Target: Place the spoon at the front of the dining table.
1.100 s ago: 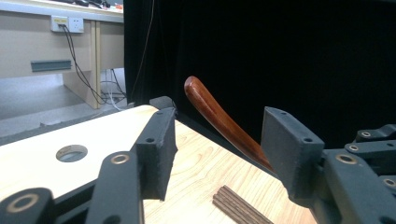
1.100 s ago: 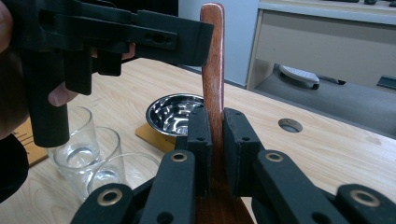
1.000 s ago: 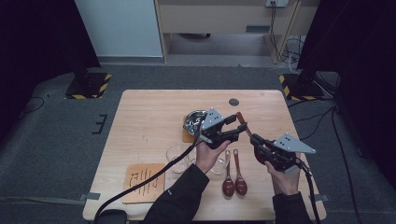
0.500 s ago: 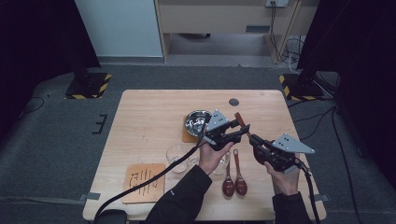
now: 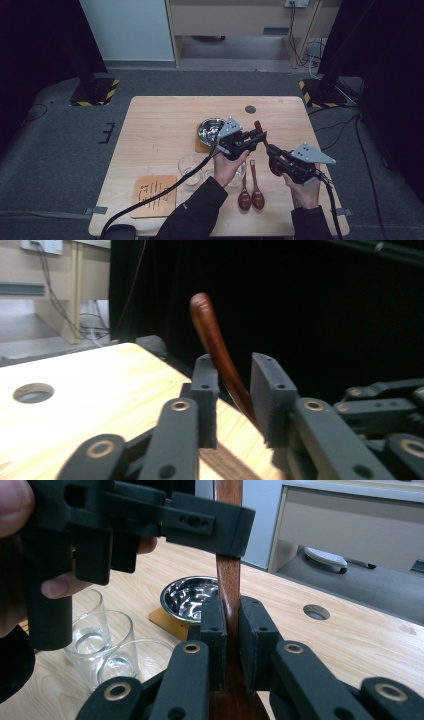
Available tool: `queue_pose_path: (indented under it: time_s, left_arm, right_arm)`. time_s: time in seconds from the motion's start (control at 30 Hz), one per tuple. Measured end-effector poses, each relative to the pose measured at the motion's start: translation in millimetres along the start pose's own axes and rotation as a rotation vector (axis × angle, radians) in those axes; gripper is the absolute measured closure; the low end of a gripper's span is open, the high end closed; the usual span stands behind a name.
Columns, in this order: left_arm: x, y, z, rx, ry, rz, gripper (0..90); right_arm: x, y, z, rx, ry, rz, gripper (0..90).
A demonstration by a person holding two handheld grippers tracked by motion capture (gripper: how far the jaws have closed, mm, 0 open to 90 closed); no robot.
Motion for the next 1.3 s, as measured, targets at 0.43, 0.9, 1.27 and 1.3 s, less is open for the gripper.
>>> queue_pose_path:
  time_s: [0.43,0.9,1.27,1.3]
  left_arm:
    - [-5.6,9.9,-5.0,0.068,0.039,0.021,84.2]
    - [-17.1,2.1,-17.1,0.116,0.066,-0.033,84.1]
    - [-26.2,-5.0,-26.2,0.131,0.081,-0.064,84.1]
    - [-27.3,-5.7,-27.1,0.134,0.082,-0.068,84.1]
  right_arm:
    - [1.2,0.1,-0.7,0.013,0.011,0.000,80.3]
    - [9.5,36.1,20.0,0.144,-0.024,0.090,42.9]
    - [26.5,72.0,54.7,0.247,-0.123,0.185,21.0]
    - [27.2,75.6,58.2,0.250,-0.127,0.198,19.9]
Point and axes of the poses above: each handheld gripper's, and its own axes: x roughly forward along the jaws, z roughly out of its underside, y roughly to its right, the point moved 5 cm from there along x, roughly forward along the jaws, and after that the axes turned 13 degrees about -y, right-handed, at the moved point
